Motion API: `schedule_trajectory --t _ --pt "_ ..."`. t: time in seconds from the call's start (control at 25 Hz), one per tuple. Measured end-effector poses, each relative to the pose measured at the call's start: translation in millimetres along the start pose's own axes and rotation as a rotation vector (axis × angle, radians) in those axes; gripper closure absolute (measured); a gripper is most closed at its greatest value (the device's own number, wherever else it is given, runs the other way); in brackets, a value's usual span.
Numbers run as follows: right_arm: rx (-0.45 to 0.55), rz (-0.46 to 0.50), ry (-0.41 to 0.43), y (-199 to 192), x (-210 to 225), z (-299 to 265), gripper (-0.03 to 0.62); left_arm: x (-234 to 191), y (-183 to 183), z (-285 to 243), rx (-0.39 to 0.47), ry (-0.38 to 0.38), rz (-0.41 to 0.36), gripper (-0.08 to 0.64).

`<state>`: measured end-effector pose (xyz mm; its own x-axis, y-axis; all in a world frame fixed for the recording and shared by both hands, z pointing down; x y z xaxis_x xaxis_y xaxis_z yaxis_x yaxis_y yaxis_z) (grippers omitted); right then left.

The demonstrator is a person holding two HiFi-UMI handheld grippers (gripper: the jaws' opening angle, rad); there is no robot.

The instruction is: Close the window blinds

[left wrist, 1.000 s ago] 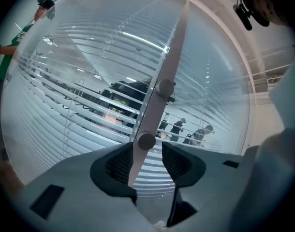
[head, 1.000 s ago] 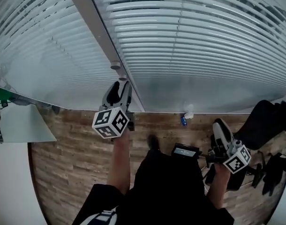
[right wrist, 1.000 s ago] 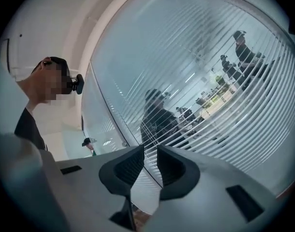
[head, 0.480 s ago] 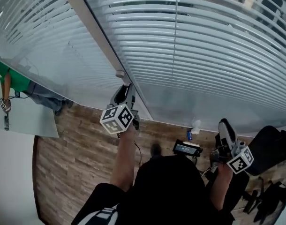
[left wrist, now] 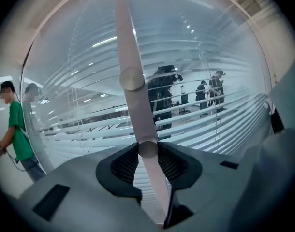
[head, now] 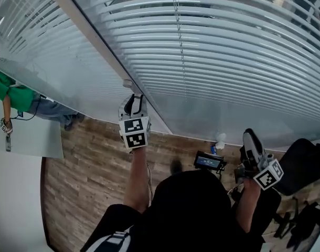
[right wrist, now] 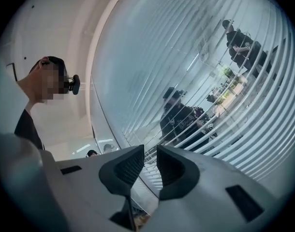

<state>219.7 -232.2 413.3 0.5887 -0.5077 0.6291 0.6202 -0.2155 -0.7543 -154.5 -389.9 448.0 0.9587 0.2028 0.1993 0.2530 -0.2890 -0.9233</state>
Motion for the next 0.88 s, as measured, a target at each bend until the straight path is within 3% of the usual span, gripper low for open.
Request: schedule_trajectory --t 0.28,0.36,0.4,0.48,0.64,0.72,0.8,0.88 --pt "-0.006 0.012 0.011 4 -3 -5 0.520 4 -1 -2 -0.080 0.135 -0.381 0.423" --pt "-0.009 0.010 0.013 3 -5 -4 0.520 5 -1 -2 -0.084 0.145 -0.412 0.423" --pt "-0.010 0.010 0.015 2 -5 -5 0.520 5 -1 -2 -0.074 0.137 -0.387 0.423" --pt "-0.011 0.010 0.020 1 -7 -5 0.520 5 -1 -1 -0.033 0.085 -0.237 0.422" --pt "-0.008 0.011 0.020 1 -9 -4 0.520 8 5 9 0.107 -0.128 0.339 0.347" --pt "-0.007 0.009 0.014 0 -8 -3 0.520 1 7 10 0.176 -0.206 0.581 0.345" --pt "-0.006 0.009 0.010 -1 -7 -1 0.520 -6 6 8 0.213 -0.253 0.753 0.345" --pt "-0.003 0.009 0.006 -1 -7 1 0.520 -11 3 6 0.213 -0.256 0.818 0.362"
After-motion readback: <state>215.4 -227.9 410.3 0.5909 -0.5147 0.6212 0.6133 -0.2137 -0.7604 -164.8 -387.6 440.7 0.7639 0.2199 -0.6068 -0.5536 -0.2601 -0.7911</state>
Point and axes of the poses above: the fingertips, and each gripper's own axes: z backward along the fingers, x to its right, y out of its top, the point moved 1 cm from there along z, backward along the fingers, and after that the axes turned 1 degree about -y, right-handed, at the moved point
